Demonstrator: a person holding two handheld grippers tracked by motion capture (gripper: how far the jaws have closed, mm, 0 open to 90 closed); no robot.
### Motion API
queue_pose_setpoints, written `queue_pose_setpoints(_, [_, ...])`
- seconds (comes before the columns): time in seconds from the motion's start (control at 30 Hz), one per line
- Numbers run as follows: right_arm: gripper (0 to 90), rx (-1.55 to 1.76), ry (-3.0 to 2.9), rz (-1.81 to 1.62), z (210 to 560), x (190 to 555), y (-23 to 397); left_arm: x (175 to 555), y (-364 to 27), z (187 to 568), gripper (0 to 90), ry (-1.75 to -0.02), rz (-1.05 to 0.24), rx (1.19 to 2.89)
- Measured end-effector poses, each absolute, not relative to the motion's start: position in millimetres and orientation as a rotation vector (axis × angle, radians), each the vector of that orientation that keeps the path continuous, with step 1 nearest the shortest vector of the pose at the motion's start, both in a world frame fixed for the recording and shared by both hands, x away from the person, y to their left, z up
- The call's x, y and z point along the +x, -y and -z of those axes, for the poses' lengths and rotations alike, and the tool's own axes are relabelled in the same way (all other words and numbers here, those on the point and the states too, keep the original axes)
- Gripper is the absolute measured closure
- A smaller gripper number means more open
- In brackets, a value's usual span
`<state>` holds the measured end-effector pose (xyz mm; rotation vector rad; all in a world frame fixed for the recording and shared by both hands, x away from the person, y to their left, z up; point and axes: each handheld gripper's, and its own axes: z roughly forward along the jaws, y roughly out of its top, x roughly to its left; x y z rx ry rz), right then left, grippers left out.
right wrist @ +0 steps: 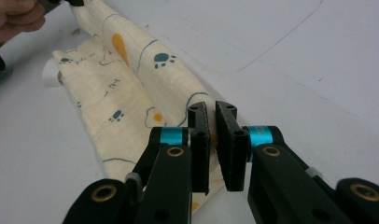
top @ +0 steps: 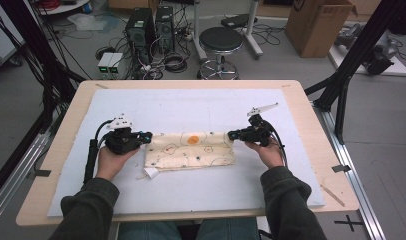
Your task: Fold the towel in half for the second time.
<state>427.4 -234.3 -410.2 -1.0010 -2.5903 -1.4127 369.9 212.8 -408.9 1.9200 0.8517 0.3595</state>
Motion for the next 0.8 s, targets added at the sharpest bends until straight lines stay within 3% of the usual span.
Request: queue_pose_setpoints(0.8, [83.6, -0.908, 2.608, 1.438, 410, 407, 233, 348, -219, 419, 83.3, -0.817, -0.357, 1.946])
